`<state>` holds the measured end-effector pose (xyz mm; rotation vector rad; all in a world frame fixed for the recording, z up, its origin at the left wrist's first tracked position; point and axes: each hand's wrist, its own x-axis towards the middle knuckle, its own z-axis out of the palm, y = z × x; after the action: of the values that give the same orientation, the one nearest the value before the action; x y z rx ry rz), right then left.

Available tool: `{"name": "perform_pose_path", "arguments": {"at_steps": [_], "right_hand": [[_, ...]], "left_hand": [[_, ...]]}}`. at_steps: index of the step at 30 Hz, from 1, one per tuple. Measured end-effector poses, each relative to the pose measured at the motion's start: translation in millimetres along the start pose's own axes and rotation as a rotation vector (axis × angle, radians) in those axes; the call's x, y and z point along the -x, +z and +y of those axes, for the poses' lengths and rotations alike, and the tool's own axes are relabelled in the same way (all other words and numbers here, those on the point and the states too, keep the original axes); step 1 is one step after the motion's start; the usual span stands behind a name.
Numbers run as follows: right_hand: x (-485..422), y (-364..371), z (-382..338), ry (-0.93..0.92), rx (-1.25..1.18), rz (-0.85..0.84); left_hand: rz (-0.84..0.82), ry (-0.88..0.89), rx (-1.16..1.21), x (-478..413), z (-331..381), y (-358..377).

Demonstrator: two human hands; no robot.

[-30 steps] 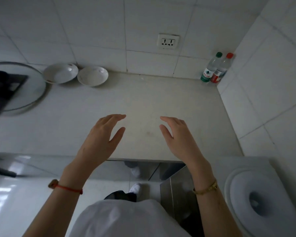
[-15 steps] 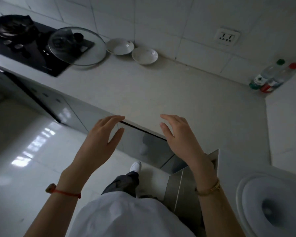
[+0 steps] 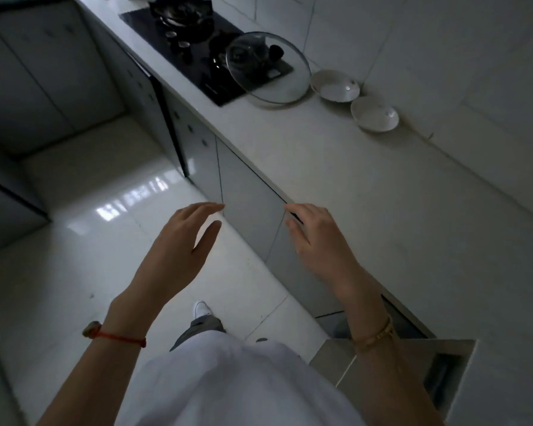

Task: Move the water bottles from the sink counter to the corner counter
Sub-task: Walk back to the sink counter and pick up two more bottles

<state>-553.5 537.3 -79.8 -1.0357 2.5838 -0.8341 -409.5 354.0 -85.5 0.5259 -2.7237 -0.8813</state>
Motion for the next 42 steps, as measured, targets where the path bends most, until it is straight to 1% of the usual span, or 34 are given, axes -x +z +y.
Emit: {"name": "perform_pose_path", "arguments": {"at_steps": [7,11,15,21,30,36,42], "right_hand": [[-70.5,51.5,-64.6,-0.17,0.001,-0.138],[-114.0,83.3,-102.5,-0.244,-0.028,-0.183],[-153.8,113.8,-141.9,-0.301,-0.037,-0.223],[-197.0,149.1,-193.2,-0.375,-0.053,-0.244],[-261.1,187.8,-238.0,-0.471,-0.01,-0.333],[-325.7,219.9,-263.1,-0.536,0.004,-0.407],[-417.9,240.4,-298.8,-0.601,0.008,-0.439]], "left_hand": [[0.113,-0.156,-0.051,5.5,-73.3,-49.1],[0.168,-0.254,-0.058,3.5,-117.2,-77.3],[0.249,-0.309,-0.037,-0.2,-156.8,-108.1],[0.29,-0.364,-0.059,-9.1,-204.0,-147.9],[0.347,-0.473,-0.05,-22.8,-260.0,-178.4],[0.397,-0.56,-0.044,-53.6,-301.1,-195.9],[0.468,-0.61,-0.055,-116.3,-343.5,-232.0]]}}
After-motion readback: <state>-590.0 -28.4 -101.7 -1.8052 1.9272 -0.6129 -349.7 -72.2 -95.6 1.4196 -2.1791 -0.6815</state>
